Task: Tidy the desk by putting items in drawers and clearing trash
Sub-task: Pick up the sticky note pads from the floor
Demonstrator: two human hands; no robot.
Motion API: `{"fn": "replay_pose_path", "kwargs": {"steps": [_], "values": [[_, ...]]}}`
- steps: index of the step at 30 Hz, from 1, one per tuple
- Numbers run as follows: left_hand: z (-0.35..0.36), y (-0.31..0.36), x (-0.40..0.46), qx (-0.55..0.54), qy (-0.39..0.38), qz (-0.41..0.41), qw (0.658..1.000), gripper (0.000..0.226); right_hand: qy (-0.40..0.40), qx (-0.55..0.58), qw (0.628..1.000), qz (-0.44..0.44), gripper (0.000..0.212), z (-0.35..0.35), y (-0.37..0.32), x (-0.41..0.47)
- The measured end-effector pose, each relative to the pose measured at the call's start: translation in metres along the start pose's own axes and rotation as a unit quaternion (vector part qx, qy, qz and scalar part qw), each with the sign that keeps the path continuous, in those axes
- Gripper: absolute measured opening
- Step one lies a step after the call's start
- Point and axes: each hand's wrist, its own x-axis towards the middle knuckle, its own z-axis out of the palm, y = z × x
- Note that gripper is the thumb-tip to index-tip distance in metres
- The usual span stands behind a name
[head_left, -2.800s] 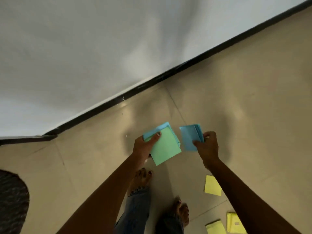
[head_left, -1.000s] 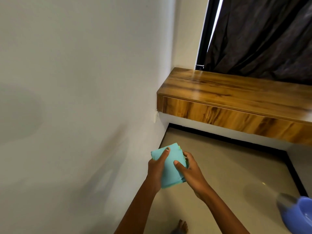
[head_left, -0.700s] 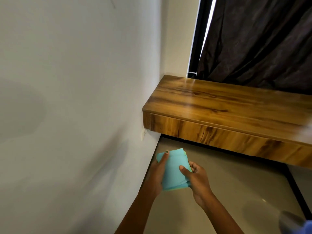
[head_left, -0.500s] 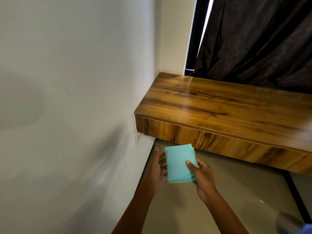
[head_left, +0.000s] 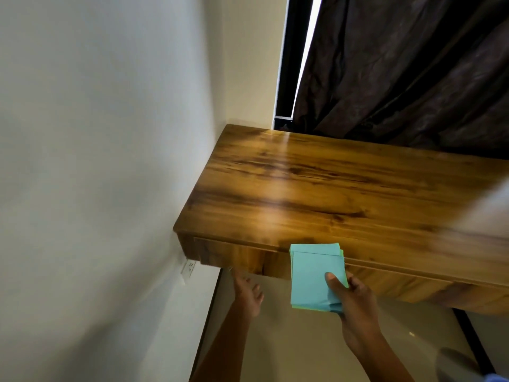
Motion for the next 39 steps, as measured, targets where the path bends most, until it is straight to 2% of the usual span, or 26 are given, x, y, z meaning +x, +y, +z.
{"fn": "replay_pose_path", "kwargs": {"steps": [8,16,22,27,33,39], "values": [[0.017,-0.001,0.076,-0.050,0.039,-0.025,0.998,0.094,0.027,-0.006,1.000,0.014,0.022,0.001,-0.002,0.034],[0.000,-0.001,0.091,-0.086,0.052,-0.001,0.995,0.084,0.041,-0.019,0.999,0.012,0.021,-0.007,0.006,0.035],[-0.009,-0.014,0.070,-0.113,0.059,0.043,0.991,0.069,0.049,-0.017,0.998,0.024,0.011,-0.013,0.010,0.027],[-0.040,-0.032,0.046,-0.091,0.079,0.014,0.993,0.088,0.032,-0.017,0.999,0.027,0.027,-0.017,0.014,0.016],[-0.071,-0.054,0.005,-0.112,0.113,0.002,0.987,0.079,0.021,-0.027,0.998,0.061,0.028,-0.023,0.026,-0.004],[-0.096,-0.079,-0.034,-0.114,0.150,0.010,0.982,0.085,0.013,-0.030,0.996,0.081,0.033,-0.031,0.037,-0.033]]}}
